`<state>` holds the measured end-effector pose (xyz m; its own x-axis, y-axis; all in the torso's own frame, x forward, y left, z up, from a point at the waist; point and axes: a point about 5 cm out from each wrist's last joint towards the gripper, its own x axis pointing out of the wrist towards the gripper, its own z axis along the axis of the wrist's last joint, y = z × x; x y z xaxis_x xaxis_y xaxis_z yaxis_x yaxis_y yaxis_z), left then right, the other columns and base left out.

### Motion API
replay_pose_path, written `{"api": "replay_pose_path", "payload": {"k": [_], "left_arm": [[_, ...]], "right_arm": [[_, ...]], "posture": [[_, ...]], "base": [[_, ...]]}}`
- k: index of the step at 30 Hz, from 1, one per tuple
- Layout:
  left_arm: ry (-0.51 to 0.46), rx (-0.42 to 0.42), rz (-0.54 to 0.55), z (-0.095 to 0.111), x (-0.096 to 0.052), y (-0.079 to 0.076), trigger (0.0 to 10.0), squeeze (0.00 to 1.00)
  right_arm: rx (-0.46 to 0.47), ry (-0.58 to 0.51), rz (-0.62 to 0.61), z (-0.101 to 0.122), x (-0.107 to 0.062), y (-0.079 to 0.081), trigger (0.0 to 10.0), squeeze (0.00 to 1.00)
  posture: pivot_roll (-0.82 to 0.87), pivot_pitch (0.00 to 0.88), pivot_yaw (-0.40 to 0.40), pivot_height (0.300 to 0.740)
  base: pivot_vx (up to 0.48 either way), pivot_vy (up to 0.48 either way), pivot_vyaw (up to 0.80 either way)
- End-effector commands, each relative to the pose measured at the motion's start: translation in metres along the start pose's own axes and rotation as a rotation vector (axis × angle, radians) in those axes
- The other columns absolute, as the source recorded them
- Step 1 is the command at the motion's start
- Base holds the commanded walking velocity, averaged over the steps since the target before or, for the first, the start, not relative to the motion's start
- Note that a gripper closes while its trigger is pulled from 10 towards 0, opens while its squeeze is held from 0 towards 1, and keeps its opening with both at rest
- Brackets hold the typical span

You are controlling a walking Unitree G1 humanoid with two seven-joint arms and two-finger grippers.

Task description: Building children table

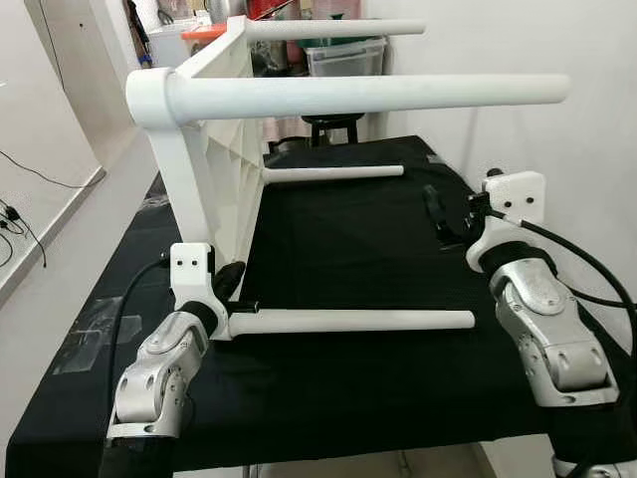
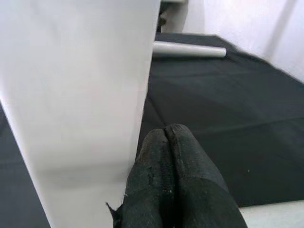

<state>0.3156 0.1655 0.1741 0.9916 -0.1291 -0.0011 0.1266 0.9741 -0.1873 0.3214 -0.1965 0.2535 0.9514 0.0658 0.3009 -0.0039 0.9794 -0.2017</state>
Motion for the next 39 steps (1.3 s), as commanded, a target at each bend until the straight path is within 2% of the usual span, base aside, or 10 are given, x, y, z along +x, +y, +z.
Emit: {"api": "replay_pose_path", "payload": {"k": [1, 5, 11, 16, 19, 22, 28, 33, 37, 39], "left_arm": [[-0.027, 0.02, -0.003, 0.012, 0.0, 0.002, 10.0, 0.0], [-0.052, 0.036, 0.008, 0.022, -0.002, 0.006, 10.0, 0.0], [-0.027, 0.056, 0.035, 0.017, -0.008, 0.015, 10.0, 0.0], [0.056, 0.049, 0.057, -0.007, -0.019, 0.022, 10.0, 0.0], [0.093, 0.046, 0.069, -0.02, -0.023, 0.026, 10.0, 0.0], [0.126, 0.026, 0.068, -0.042, -0.022, 0.034, 10.0, 0.0], [0.139, 0.021, 0.049, -0.056, -0.011, 0.041, 10.0, 0.0], [0.113, -0.011, 0.031, -0.052, 0.004, 0.042, 10.0, 0.0], [0.048, -0.041, -0.038, -0.035, 0.019, 0.028, 10.0, 0.0], [0.01, -0.054, -0.09, -0.025, 0.028, 0.016, 10.0, 0.0]], "right_arm": [[0.01, 0.002, -0.001, 0.001, -0.001, -0.002, 10.0, 0.0], [0.019, -0.002, -0.006, 0.002, 0.0, -0.002, 10.0, 0.0], [0.005, -0.003, -0.003, 0.004, 0.001, -0.005, 10.0, 0.0], [-0.123, -0.013, 0.078, 0.016, -0.002, -0.013, 10.0, 0.0], [-0.139, -0.027, 0.107, 0.025, -0.003, -0.015, 10.0, 0.0], [-0.137, -0.079, 0.146, 0.048, -0.002, -0.016, 10.0, 0.0], [-0.165, -0.14, 0.203, 0.07, -0.002, -0.014, 10.0, 0.0], [-0.309, -0.124, 0.232, 0.072, -0.014, -0.017, 10.0, 0.0], [-0.424, -0.06, 0.139, 0.062, -0.031, -0.03, 10.0, 0.0], [-0.48, -0.066, -0.01, 0.067, -0.037, -0.045, 10.0, 0.0]], "posture": [[-0.08, 0.0, 0.042, 0.74], [-0.06, 0.0, 0.041, 0.74], [-0.06, 0.0, 0.035, 0.74], [-0.07, 0.0, 0.027, 0.74], [-0.09, 0.0, 0.024, 0.74], [-0.14, 0.0, 0.014, 0.74], [-0.17, 0.023, 0.013, 0.74], [-0.19, 0.063, 0.004, 0.74], [-0.21, 0.078, 0.01, 0.74], [-0.23, 0.082, 0.025, 0.74]], "base": [[0.0, 0.0, 0.0], [0.0, 0.0, 0.0], [0.0, 0.0, 0.0], [0.0, 0.0, 0.0], [0.0, 0.0, 0.0], [0.0, 0.0, 0.0], [0.0, 0.0, 0.0], [0.0, 0.0, 0.0], [0.0, 0.0, 0.0], [0.0, 0.0, 0.0]]}}
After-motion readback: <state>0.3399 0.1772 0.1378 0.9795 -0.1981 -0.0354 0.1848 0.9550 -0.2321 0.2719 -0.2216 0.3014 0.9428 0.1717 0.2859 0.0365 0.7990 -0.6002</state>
